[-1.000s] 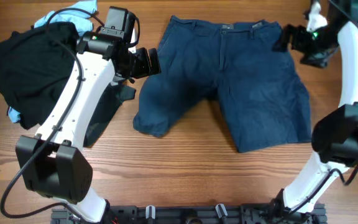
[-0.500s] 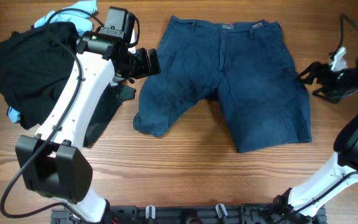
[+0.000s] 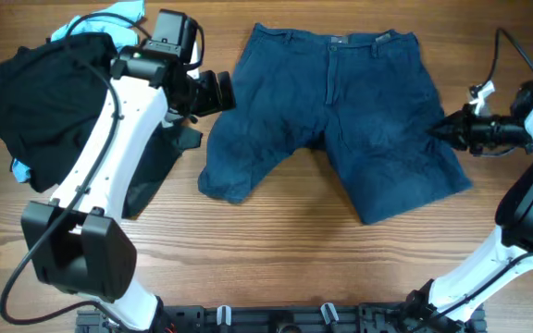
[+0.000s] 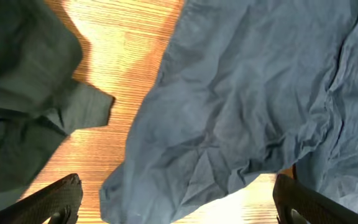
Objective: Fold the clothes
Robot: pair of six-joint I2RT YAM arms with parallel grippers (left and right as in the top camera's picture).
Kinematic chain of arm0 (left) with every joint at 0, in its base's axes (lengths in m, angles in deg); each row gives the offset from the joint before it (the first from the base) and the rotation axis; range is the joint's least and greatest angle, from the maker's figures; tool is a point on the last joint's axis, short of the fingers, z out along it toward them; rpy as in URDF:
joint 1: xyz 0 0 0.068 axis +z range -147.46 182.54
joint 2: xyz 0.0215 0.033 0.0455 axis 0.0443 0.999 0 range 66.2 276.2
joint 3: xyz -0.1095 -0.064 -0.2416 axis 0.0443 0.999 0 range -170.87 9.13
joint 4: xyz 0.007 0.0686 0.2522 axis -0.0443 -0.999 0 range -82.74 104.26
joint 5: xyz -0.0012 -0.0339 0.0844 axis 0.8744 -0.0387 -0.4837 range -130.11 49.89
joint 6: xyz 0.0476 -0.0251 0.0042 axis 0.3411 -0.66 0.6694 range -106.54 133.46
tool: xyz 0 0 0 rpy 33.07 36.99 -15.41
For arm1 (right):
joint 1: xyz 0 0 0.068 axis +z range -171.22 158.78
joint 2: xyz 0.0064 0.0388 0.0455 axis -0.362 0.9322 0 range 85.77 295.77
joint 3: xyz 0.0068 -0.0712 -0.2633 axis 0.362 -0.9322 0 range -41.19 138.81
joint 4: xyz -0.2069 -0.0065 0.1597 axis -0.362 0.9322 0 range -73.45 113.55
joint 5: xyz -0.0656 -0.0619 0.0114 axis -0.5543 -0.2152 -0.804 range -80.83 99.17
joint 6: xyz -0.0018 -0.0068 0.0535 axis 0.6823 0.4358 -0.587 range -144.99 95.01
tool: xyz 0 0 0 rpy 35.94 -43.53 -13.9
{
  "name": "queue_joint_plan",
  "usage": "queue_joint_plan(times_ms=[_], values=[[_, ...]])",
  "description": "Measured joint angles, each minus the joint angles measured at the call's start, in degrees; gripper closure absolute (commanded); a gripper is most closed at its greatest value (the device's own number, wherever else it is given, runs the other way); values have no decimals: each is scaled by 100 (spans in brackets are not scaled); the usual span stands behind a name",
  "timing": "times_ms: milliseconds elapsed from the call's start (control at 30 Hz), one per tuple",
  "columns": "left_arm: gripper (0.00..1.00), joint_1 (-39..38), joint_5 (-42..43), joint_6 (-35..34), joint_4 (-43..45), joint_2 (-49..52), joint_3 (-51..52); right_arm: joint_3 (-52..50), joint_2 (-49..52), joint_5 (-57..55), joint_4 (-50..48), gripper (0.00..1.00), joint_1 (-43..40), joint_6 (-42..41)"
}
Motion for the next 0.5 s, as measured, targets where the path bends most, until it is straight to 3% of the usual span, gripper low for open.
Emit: queue_joint_plan(times_ms=[133, 267, 500], values=[[0, 402, 0, 0, -4, -181, 0, 96, -267, 149, -2, 95, 535, -39], [0, 804, 2, 0, -66, -824, 0, 457, -1123, -57, -201, 96, 1600, -442], [1, 1038, 28, 0, -267, -1298, 0, 605, -1499, -1394, -1401, 96, 4439, -1832]])
